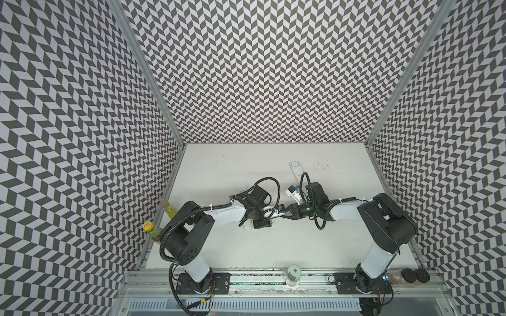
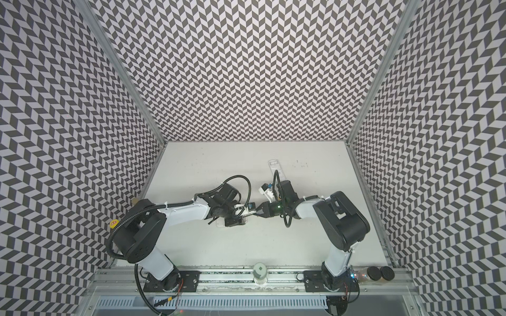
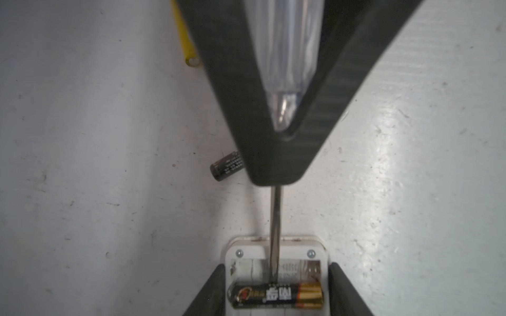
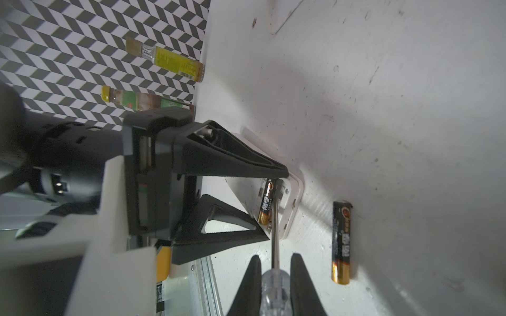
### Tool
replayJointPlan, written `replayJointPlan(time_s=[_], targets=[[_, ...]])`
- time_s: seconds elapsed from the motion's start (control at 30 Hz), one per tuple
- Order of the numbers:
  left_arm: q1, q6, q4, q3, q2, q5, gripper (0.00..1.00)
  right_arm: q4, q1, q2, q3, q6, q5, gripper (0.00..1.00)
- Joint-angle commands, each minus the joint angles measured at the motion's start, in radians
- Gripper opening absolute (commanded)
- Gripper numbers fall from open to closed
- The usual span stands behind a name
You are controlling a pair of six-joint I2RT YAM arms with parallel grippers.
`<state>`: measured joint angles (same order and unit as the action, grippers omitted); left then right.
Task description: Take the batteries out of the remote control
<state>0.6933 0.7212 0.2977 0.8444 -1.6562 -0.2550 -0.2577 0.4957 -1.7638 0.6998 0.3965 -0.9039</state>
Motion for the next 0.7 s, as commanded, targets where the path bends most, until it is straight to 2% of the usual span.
replayJointPlan(time_s=[0.0, 0.3, 0.4, 0.5, 0.57, 0.67], targets=[[0.014, 0.014, 0.034, -0.027, 0.012, -0.010, 0.39, -0.082, -0.014, -0.025, -0.035, 0.046, -0.105, 0.00], [0.012, 0.008, 0.018, -0.033, 0.021, -0.008, 0.41, -0.264, -0.021, -0.011, -0.081, 0.157, -0.204, 0.00], [0.013, 0.017, 0.017, -0.043, 0.014, -0.019, 0.41, -0.265, -0.022, -0.022, -0.074, 0.155, -0.212, 0.00], [0.014, 0.005, 0.029, -0.028, 0.018, -0.020, 0.41, -0.319, -0.020, -0.036, -0.089, 0.208, -0.214, 0.00], [0.014, 0.008, 0.018, -0.038, 0.022, -0.018, 0.41, -0.278, -0.017, -0.037, -0.081, 0.178, -0.196, 0.00], [0.014, 0.016, 0.025, -0.039, 0.010, -0.022, 0.40, -0.030, -0.016, -0.004, -0.023, 0.042, -0.069, 0.00]])
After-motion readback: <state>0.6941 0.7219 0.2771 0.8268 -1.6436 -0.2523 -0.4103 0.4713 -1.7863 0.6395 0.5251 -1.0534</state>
